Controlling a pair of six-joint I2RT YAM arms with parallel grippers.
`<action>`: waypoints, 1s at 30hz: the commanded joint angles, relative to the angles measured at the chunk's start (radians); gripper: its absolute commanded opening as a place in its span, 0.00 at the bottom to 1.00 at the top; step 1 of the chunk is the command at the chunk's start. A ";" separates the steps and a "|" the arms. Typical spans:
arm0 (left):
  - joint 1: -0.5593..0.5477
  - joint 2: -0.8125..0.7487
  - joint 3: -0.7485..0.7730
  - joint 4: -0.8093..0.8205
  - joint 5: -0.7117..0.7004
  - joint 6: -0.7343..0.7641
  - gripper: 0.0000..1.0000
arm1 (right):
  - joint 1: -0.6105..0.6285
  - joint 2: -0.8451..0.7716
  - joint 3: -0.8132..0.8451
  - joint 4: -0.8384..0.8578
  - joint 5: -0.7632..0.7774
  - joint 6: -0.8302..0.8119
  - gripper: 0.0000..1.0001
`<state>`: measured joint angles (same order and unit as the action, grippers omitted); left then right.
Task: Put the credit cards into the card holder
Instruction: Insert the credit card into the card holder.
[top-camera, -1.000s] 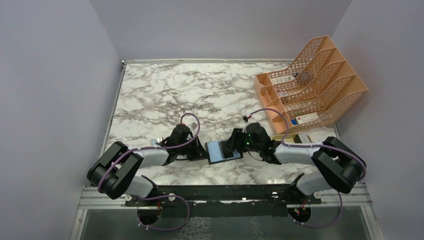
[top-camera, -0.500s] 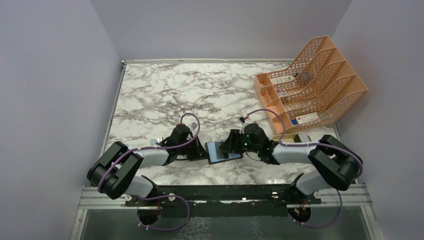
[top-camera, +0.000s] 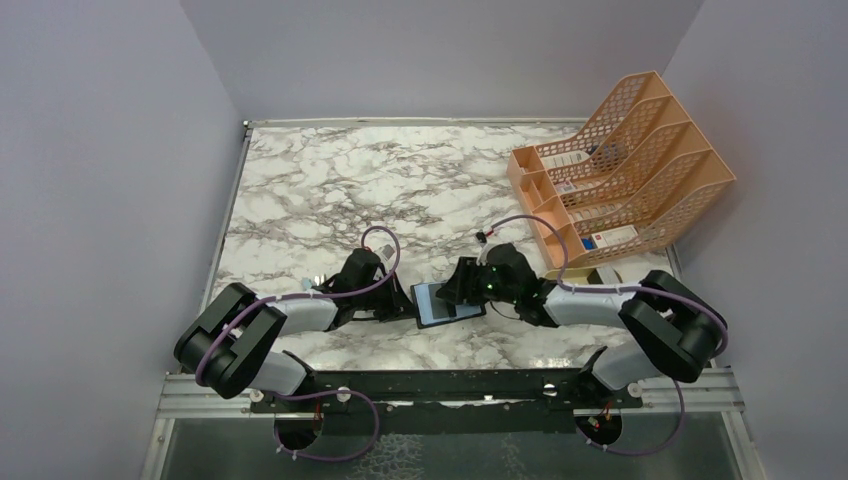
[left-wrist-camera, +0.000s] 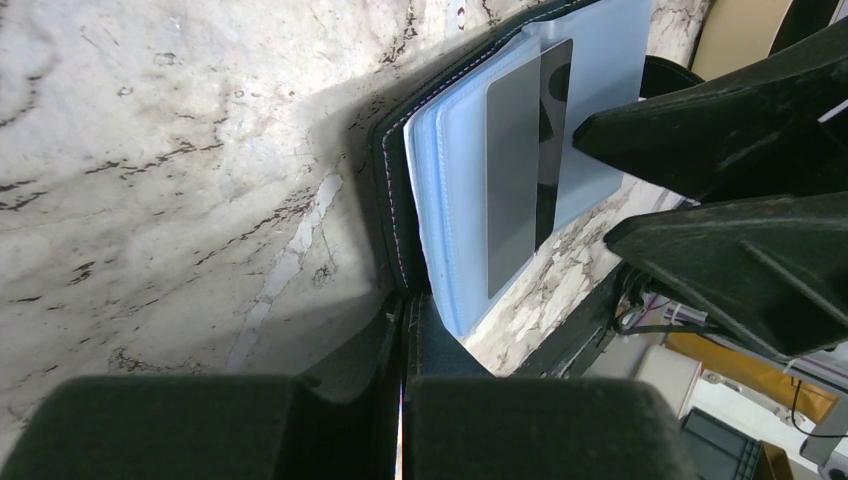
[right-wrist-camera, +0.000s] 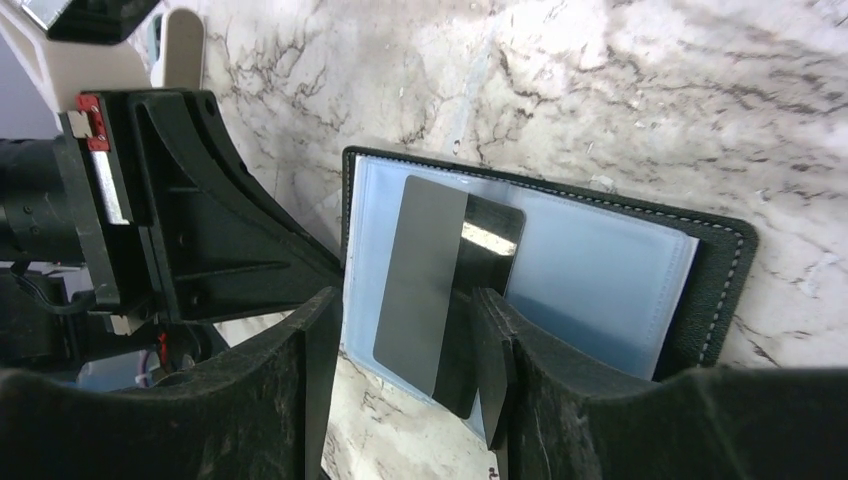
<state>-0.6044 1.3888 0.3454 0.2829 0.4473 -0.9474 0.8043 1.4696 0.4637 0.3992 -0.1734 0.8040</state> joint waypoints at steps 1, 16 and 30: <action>-0.006 0.004 -0.011 -0.025 0.006 0.025 0.00 | 0.007 -0.062 0.045 -0.119 0.104 -0.028 0.52; -0.006 0.001 -0.009 -0.024 0.006 0.024 0.00 | 0.009 0.034 0.076 -0.129 0.080 -0.029 0.52; -0.006 0.017 -0.001 -0.020 0.009 0.027 0.00 | 0.055 0.080 0.087 -0.057 0.019 -0.006 0.40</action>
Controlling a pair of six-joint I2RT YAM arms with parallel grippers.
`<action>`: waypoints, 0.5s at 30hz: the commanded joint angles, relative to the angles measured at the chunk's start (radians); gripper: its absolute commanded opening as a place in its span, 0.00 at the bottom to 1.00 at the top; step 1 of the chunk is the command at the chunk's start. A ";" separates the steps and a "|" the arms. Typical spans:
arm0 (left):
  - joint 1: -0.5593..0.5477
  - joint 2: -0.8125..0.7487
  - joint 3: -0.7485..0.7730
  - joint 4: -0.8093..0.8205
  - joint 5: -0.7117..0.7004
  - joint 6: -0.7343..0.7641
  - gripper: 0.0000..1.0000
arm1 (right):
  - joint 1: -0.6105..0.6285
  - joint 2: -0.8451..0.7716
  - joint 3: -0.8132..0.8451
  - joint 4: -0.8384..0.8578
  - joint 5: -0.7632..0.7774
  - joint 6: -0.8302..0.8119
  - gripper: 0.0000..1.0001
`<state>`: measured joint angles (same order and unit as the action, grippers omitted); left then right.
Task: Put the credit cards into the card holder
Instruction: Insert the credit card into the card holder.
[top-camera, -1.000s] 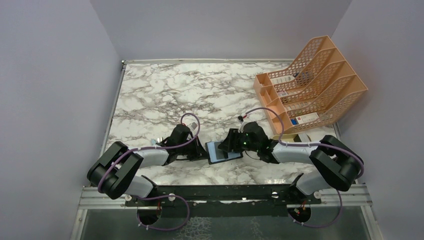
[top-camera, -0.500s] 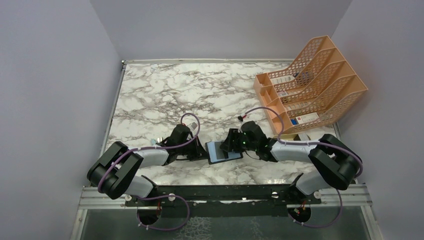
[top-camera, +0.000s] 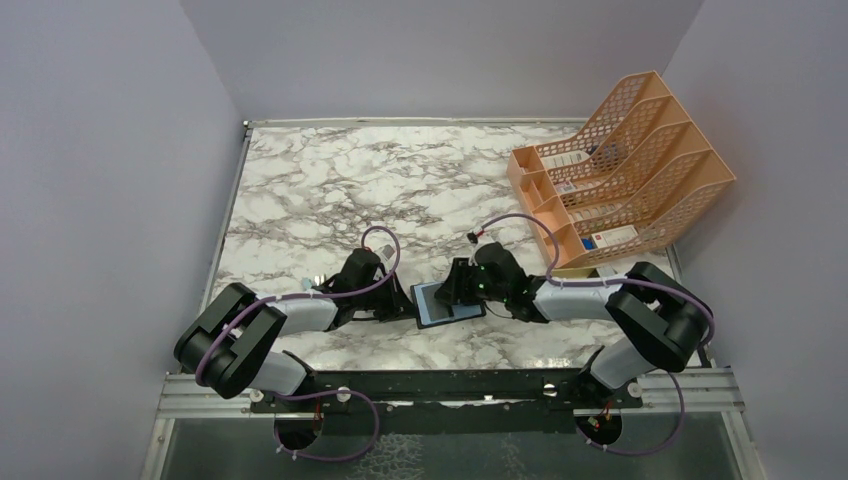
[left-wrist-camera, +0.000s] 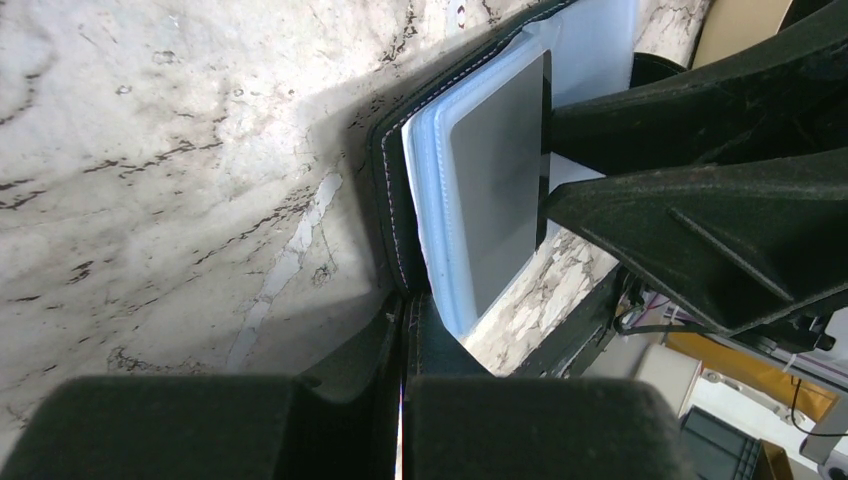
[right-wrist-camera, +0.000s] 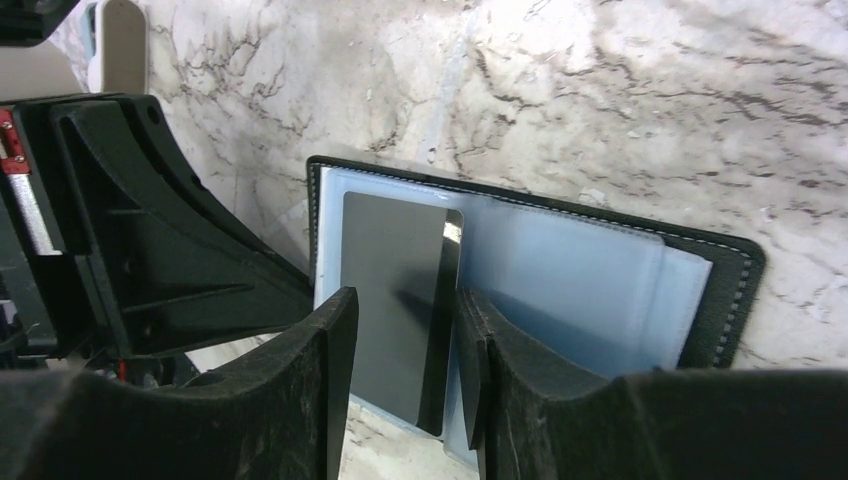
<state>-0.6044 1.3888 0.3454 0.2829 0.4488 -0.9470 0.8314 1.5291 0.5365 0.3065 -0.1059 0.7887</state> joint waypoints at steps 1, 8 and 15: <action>-0.006 0.016 -0.002 -0.021 0.007 0.027 0.00 | 0.030 0.022 0.013 0.041 -0.050 0.013 0.39; -0.006 0.016 0.006 -0.020 0.009 0.029 0.00 | 0.037 0.015 0.015 0.010 -0.031 0.033 0.30; -0.006 0.008 0.015 -0.040 0.007 0.042 0.00 | 0.037 -0.026 0.054 -0.114 0.029 0.012 0.30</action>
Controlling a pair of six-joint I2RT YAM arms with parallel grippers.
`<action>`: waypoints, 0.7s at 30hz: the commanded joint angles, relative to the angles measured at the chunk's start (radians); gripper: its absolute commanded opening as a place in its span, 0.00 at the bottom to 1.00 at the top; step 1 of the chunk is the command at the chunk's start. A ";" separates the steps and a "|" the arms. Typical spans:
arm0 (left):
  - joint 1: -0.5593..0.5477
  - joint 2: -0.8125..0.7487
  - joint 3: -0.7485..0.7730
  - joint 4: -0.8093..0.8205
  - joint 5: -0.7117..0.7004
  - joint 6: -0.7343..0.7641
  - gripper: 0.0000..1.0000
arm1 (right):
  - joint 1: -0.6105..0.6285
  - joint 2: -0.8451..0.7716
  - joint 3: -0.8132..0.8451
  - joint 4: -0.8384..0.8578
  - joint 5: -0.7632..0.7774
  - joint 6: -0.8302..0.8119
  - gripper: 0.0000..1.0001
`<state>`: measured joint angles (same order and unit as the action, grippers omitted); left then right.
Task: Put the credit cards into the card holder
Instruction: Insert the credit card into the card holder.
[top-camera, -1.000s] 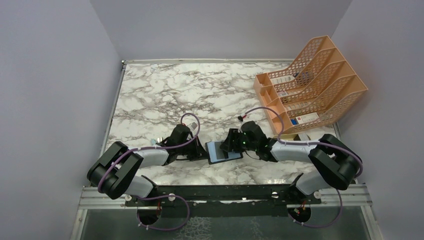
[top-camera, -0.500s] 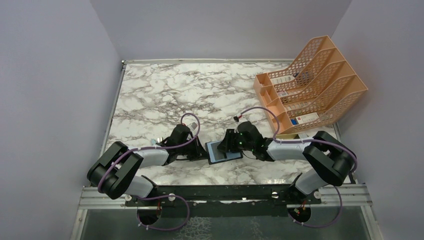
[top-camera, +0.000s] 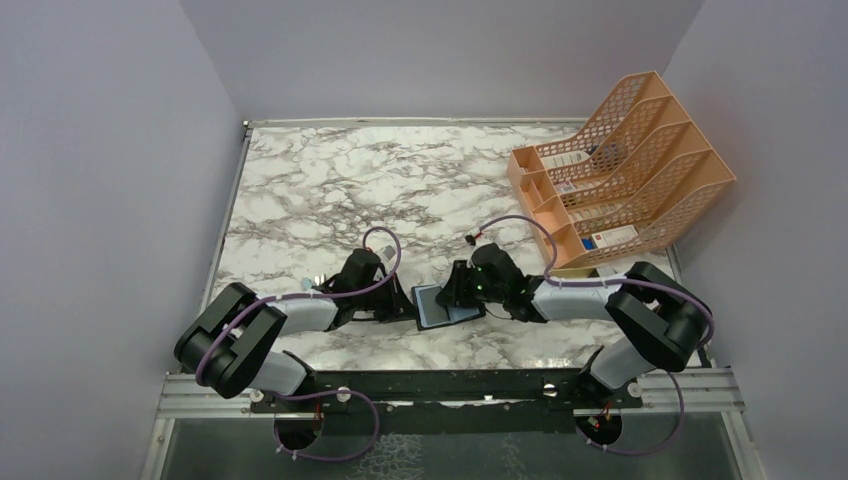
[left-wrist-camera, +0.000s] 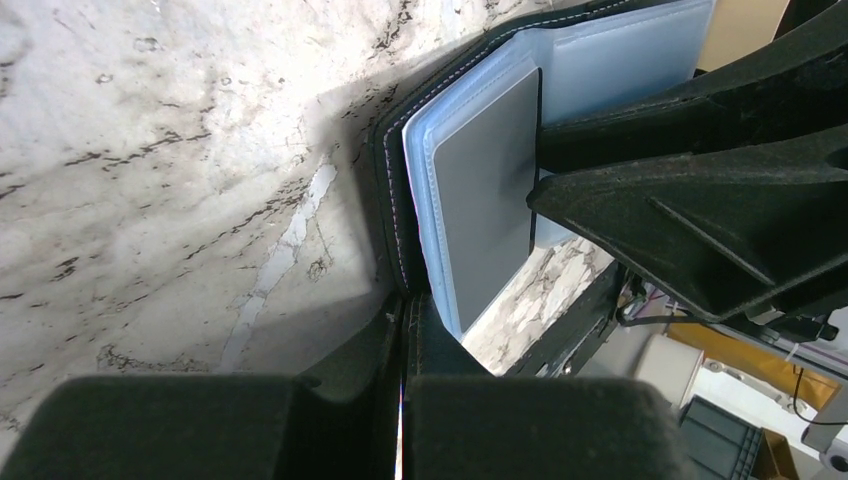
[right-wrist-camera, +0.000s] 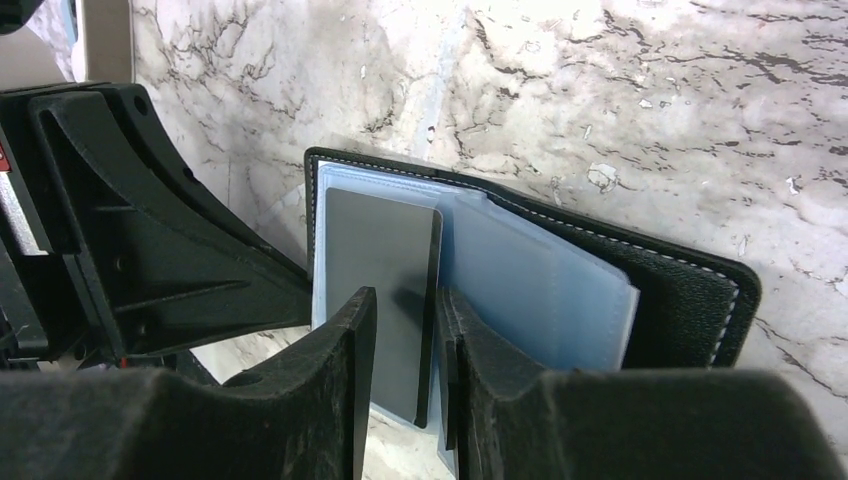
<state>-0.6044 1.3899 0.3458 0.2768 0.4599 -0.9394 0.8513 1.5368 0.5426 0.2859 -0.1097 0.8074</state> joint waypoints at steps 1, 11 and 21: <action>-0.006 0.003 0.016 -0.040 -0.003 0.038 0.00 | 0.017 -0.044 0.064 -0.123 0.046 -0.022 0.32; -0.006 -0.037 0.039 -0.088 -0.011 0.067 0.00 | 0.015 -0.162 0.225 -0.490 0.245 -0.166 0.48; -0.006 -0.050 0.031 -0.062 0.038 0.083 0.00 | -0.039 -0.285 0.337 -0.875 0.546 -0.172 0.52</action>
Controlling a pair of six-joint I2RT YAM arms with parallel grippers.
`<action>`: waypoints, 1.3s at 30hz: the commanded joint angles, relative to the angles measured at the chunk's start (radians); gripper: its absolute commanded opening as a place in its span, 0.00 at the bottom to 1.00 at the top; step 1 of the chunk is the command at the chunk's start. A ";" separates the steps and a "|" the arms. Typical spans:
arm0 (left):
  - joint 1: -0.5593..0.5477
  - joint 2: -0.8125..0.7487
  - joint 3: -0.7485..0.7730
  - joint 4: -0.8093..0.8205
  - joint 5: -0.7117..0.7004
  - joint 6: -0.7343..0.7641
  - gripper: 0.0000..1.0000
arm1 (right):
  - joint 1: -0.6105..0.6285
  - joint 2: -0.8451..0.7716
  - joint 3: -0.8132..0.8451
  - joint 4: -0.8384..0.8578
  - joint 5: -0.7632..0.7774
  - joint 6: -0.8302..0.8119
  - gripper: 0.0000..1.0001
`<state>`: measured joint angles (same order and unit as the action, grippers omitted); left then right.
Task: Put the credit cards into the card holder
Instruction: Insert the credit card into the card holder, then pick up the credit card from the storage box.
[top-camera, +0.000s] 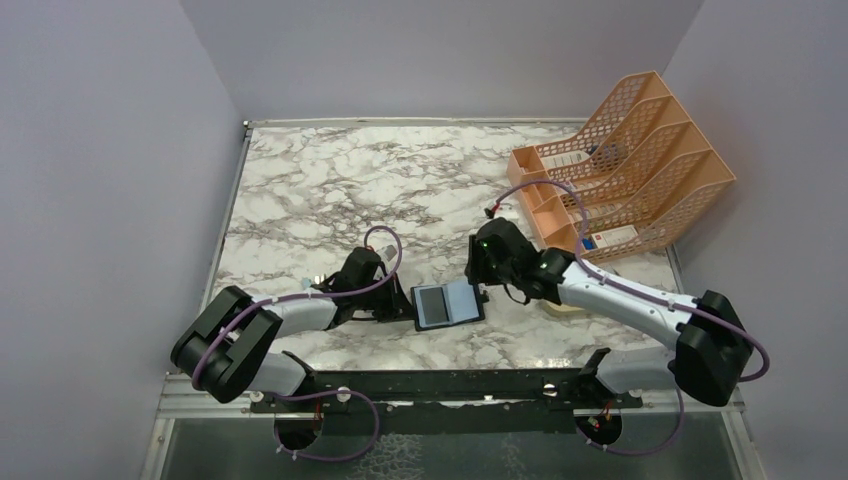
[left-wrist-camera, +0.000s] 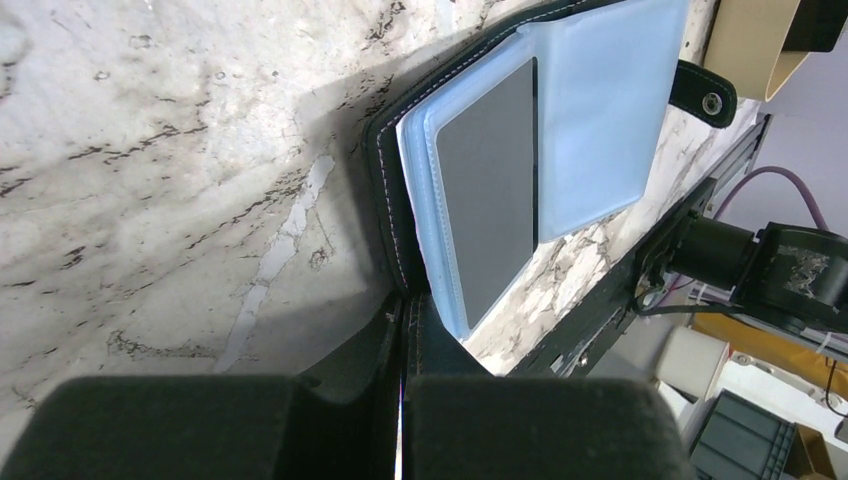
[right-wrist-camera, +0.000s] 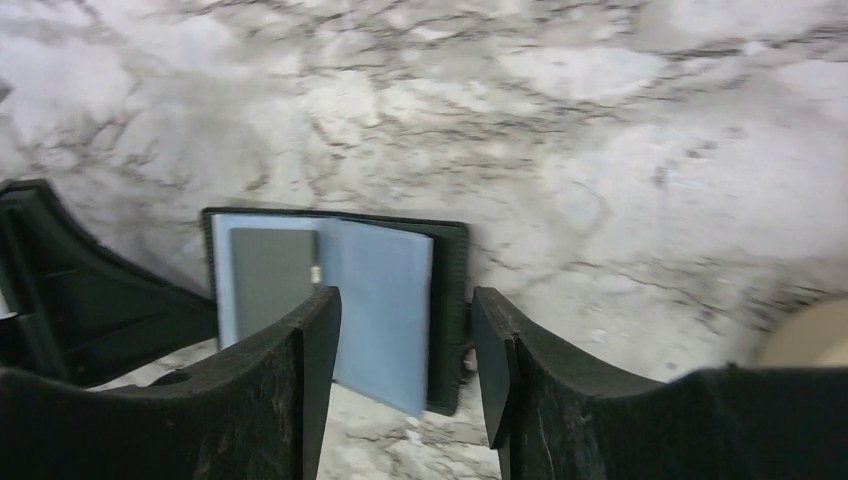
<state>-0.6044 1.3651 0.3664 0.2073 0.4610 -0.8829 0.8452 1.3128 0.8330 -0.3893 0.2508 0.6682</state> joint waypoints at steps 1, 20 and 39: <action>-0.006 -0.024 0.008 0.013 0.044 0.028 0.00 | -0.047 -0.069 0.058 -0.229 0.207 -0.040 0.52; -0.006 -0.097 -0.007 0.071 0.162 0.044 0.00 | -0.358 -0.126 -0.003 -0.121 0.503 -0.973 0.56; -0.006 -0.132 -0.023 0.090 0.168 0.036 0.00 | -0.520 -0.139 -0.223 -0.117 0.429 -1.065 0.54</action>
<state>-0.6044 1.2541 0.3527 0.2615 0.5953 -0.8501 0.3317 1.1816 0.6170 -0.5579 0.7010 -0.3756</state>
